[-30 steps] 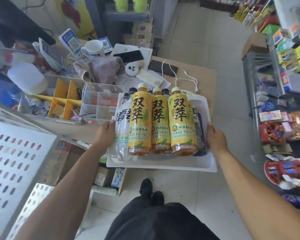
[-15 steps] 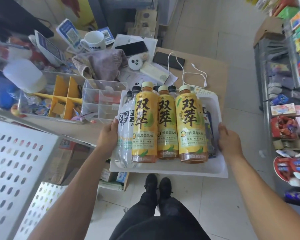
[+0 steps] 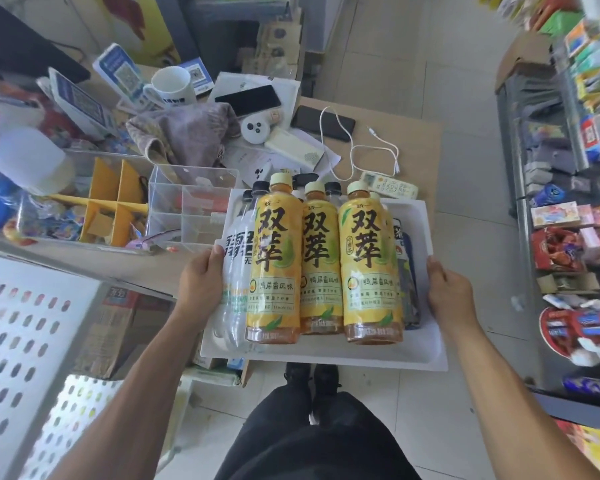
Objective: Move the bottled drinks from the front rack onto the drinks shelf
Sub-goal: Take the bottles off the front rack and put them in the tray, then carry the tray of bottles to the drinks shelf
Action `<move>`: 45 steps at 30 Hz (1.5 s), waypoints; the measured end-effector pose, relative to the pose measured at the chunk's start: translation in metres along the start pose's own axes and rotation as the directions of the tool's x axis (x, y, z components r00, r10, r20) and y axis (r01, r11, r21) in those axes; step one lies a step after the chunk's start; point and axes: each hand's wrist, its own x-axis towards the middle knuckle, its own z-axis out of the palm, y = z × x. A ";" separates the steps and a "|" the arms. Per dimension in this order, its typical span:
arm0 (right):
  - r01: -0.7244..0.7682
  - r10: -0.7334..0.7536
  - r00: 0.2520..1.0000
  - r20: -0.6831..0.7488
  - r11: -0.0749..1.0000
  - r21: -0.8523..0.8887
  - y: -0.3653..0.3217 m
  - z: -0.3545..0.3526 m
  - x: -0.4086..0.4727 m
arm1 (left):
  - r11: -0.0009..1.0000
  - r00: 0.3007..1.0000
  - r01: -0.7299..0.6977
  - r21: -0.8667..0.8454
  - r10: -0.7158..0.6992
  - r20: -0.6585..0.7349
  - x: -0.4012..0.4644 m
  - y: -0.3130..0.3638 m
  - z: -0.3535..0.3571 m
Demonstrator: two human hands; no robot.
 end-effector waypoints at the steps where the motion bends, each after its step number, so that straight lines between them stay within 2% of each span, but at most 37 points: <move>1: 0.003 -0.003 1.000 -0.006 1.000 0.001 0.001 -0.002 -0.001 | 1.000 1.000 -0.002 0.015 0.002 0.000 -0.002 0.001 0.001; 11: -0.031 0.032 0.998 -0.063 0.999 0.013 0.019 -0.024 -0.011 | 0.999 0.998 -0.046 0.014 0.046 0.036 -0.014 0.020 0.013; 17: -0.058 0.057 0.993 -0.108 0.998 -0.002 0.030 -0.053 -0.017 | 0.993 0.993 -0.096 0.069 0.090 0.083 -0.015 0.044 0.031; 23: -0.078 0.075 0.985 -0.157 0.997 -0.009 0.036 -0.102 -0.004 | 0.992 0.979 -0.121 -0.017 0.122 0.161 -0.016 0.080 0.070; 29: -0.080 0.080 0.978 -0.191 0.997 0.007 0.050 -0.173 0.045 | 0.990 0.975 -0.142 -0.025 0.144 0.170 -0.026 0.141 0.144; 33: -0.055 0.047 0.974 -0.222 0.998 -0.032 0.046 -0.237 0.089 | 0.990 0.978 -0.123 -0.075 0.134 0.160 -0.031 0.187 0.209; 38: 0.018 -0.030 0.967 -0.252 0.999 -0.048 0.054 -0.318 0.154 | 0.987 0.975 -0.156 -0.041 0.160 0.153 -0.032 0.257 0.289; 45: -0.054 0.019 0.964 -0.267 0.991 -0.125 0.051 -0.405 0.229 | 0.981 0.967 -0.187 -0.044 0.192 0.170 -0.016 0.341 0.381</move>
